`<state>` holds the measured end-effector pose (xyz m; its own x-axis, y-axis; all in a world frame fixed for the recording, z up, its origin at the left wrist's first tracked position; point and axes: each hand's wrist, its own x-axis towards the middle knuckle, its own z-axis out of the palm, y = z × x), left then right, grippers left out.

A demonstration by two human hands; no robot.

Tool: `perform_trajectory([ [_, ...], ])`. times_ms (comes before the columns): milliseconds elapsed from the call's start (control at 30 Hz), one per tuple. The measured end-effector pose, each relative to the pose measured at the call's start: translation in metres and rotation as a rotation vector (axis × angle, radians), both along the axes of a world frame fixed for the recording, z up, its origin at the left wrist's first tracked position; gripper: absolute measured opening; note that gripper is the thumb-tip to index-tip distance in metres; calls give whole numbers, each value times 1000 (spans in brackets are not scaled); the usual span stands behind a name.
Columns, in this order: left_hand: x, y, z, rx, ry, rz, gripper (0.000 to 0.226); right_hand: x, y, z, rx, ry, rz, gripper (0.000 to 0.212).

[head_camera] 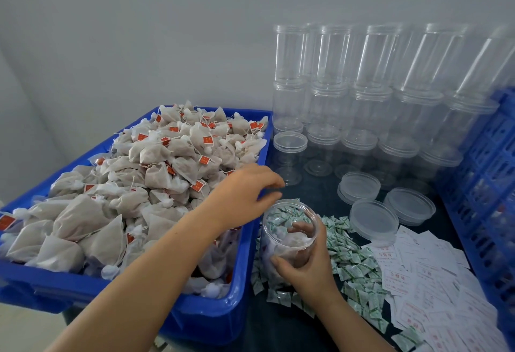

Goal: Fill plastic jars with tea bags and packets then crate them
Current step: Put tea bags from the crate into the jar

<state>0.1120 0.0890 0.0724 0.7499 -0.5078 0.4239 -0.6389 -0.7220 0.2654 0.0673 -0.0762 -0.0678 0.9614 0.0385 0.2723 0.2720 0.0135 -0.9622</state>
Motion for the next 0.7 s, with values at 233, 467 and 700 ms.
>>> perform_trajectory([
  [233, 14, 21, -9, 176, 140, 398, 49, -1, 0, 4, -15, -21, 3, 89],
  [467, 27, 33, -31, 405, 407, 435, 55, -2, 1, 5, -14, -19, 0, 87],
  [700, 33, 35, -38, 574, 416, 453, 39, -1, 0, 4, -23, -6, 0, 92],
])
